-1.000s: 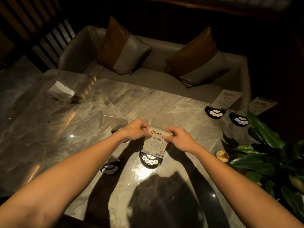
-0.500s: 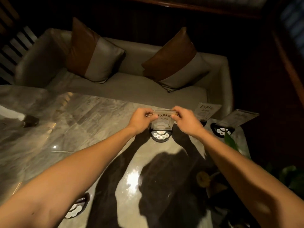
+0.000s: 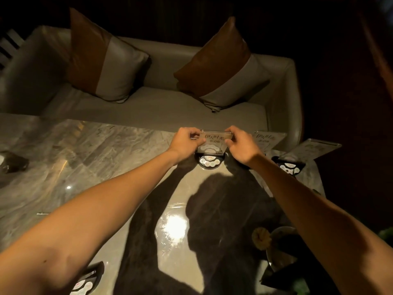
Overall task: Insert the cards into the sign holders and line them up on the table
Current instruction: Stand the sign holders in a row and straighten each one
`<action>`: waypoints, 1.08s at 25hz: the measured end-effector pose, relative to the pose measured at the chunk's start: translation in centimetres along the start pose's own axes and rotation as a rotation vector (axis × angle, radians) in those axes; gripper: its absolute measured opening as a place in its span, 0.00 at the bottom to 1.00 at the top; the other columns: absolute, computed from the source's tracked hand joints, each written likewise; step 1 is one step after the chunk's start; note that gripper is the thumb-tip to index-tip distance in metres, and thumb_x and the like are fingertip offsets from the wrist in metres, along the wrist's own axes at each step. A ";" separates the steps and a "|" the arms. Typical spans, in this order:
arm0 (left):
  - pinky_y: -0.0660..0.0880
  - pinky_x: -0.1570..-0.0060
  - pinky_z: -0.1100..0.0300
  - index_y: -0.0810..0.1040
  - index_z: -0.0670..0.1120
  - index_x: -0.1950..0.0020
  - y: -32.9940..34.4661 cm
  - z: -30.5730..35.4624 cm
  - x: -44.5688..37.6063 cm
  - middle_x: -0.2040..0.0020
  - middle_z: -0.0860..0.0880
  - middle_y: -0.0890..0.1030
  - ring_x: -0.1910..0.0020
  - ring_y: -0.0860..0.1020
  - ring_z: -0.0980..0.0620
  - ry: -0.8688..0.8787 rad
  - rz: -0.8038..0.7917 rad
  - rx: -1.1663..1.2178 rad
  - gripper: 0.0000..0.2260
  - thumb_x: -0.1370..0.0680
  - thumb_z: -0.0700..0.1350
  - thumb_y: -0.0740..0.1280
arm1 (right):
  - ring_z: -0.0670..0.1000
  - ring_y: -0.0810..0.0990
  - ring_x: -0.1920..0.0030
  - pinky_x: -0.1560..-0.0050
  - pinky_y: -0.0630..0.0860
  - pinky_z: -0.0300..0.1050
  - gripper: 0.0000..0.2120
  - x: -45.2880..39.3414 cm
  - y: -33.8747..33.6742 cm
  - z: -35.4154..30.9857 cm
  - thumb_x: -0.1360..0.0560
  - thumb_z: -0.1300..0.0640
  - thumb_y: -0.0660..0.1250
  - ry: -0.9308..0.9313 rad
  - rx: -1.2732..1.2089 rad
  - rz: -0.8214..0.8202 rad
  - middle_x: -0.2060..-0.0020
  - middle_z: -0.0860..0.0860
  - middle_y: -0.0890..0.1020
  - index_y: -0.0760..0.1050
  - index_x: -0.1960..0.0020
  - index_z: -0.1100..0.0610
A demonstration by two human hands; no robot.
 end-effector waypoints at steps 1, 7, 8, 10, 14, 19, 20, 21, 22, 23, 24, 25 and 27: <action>0.79 0.52 0.60 0.85 0.44 0.49 -0.4 0.1 0.3 0.57 0.52 0.84 0.55 0.82 0.53 -0.015 -0.024 0.023 0.06 0.25 0.41 0.73 | 0.49 0.79 0.51 0.53 0.76 0.40 0.16 0.1 0.0 -0.2 0.18 0.59 0.63 0.002 0.002 -0.019 0.42 0.53 0.82 0.70 0.30 0.55; 0.73 0.64 0.76 0.82 0.43 0.39 -7.4 1.0 5.4 0.53 0.48 0.83 0.57 0.80 0.58 -0.012 -0.021 0.083 0.13 0.23 0.42 0.73 | 0.59 0.72 0.30 0.32 0.72 0.53 0.28 3.0 -0.2 -4.6 0.22 0.58 0.68 -0.055 0.125 0.152 0.29 0.59 0.71 0.63 0.24 0.58; 0.74 0.60 0.75 0.82 0.43 0.39 -9.1 0.9 6.6 0.51 0.48 0.84 0.55 0.81 0.56 -0.005 -0.011 0.092 0.14 0.24 0.43 0.73 | 0.59 0.70 0.28 0.29 0.70 0.56 0.30 3.8 0.2 -5.8 0.22 0.56 0.68 -0.073 0.154 0.190 0.27 0.59 0.69 0.62 0.23 0.58; 0.77 0.48 0.67 0.82 0.44 0.38 -12.6 0.0 9.1 0.47 0.49 0.84 0.48 0.82 0.54 0.012 0.011 0.081 0.16 0.25 0.46 0.74 | 0.58 0.67 0.26 0.27 0.67 0.57 0.33 5.5 1.9 -8.7 0.23 0.53 0.70 -0.132 0.132 0.177 0.25 0.57 0.66 0.60 0.22 0.56; 0.73 0.36 0.59 0.81 0.49 0.36 -19.5 -3.4 14.6 0.41 0.53 0.82 0.40 0.78 0.57 0.018 0.086 0.043 0.22 0.28 0.54 0.76 | 0.53 0.65 0.24 0.27 0.66 0.53 0.41 9.7 8.4 -15.3 0.26 0.45 0.74 -0.196 -0.089 -0.088 0.22 0.52 0.65 0.59 0.20 0.50; 0.70 0.34 0.59 0.80 0.50 0.36 -25.6 -9.1 20.4 0.40 0.51 0.80 0.37 0.77 0.55 -0.033 0.100 0.017 0.18 0.26 0.44 0.74 | 0.50 0.69 0.28 0.36 0.69 0.39 0.43 14.2 18.9 -20.8 0.29 0.48 0.78 -0.247 -0.259 -0.355 0.23 0.48 0.66 0.60 0.20 0.49; 0.70 0.34 0.59 0.80 0.50 0.36 -26.2 -10.3 21.4 0.40 0.51 0.80 0.37 0.76 0.55 -0.062 0.065 0.016 0.19 0.26 0.42 0.73 | 0.48 0.70 0.30 0.39 0.68 0.33 0.41 14.7 20.8 -21.4 0.28 0.50 0.77 -0.262 -0.255 -0.381 0.25 0.48 0.67 0.61 0.21 0.50; 0.71 0.35 0.59 0.79 0.50 0.35 -26.6 -11.8 22.4 0.39 0.51 0.79 0.38 0.76 0.55 -0.097 0.026 0.013 0.20 0.27 0.41 0.72 | 0.47 0.71 0.32 0.43 0.68 0.28 0.39 15.1 22.6 -22.0 0.27 0.52 0.77 -0.271 -0.246 -0.399 0.27 0.47 0.69 0.63 0.21 0.50; 0.71 0.35 0.58 0.79 0.50 0.35 -26.8 -13.2 23.2 0.38 0.51 0.79 0.38 0.76 0.55 -0.127 -0.019 0.005 0.22 0.28 0.41 0.72 | 0.47 0.74 0.35 0.47 0.70 0.26 0.35 15.3 24.0 -22.4 0.26 0.55 0.75 -0.274 -0.231 -0.404 0.29 0.48 0.72 0.65 0.23 0.51; 0.72 0.37 0.59 0.79 0.49 0.35 -26.8 -14.4 23.7 0.39 0.51 0.79 0.39 0.76 0.55 -0.148 -0.056 -0.011 0.22 0.29 0.40 0.72 | 0.49 0.78 0.39 0.50 0.72 0.28 0.30 15.4 25.0 -22.7 0.25 0.57 0.74 -0.274 -0.219 -0.396 0.32 0.50 0.76 0.69 0.25 0.51; 0.74 0.39 0.60 0.79 0.48 0.35 -26.8 -15.6 24.1 0.40 0.50 0.80 0.41 0.77 0.56 -0.157 -0.071 -0.042 0.22 0.29 0.38 0.73 | 0.50 0.81 0.44 0.52 0.74 0.32 0.24 15.4 25.7 -22.9 0.24 0.59 0.72 -0.283 -0.193 -0.374 0.38 0.51 0.80 0.73 0.29 0.52; 0.75 0.44 0.62 0.81 0.46 0.38 -26.8 -16.6 24.2 0.44 0.50 0.81 0.46 0.78 0.56 -0.154 -0.059 -0.071 0.20 0.29 0.36 0.73 | 0.50 0.82 0.49 0.54 0.75 0.36 0.18 15.3 26.2 -23.1 0.23 0.61 0.70 -0.310 -0.151 -0.337 0.44 0.49 0.82 0.77 0.34 0.53; 0.74 0.57 0.68 0.84 0.43 0.47 -26.6 -18.2 24.0 0.54 0.50 0.83 0.59 0.79 0.58 -0.141 0.011 -0.078 0.11 0.28 0.35 0.74 | 0.49 0.81 0.54 0.54 0.73 0.42 0.11 14.9 26.4 -23.3 0.21 0.62 0.66 -0.359 -0.068 -0.265 0.53 0.46 0.83 0.80 0.41 0.55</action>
Point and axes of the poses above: each hand's wrist, its own x-axis away from the middle knuckle, its own y-axis out of the palm, z = x × y, the point moved 5 cm from there along -x, towards the middle knuckle
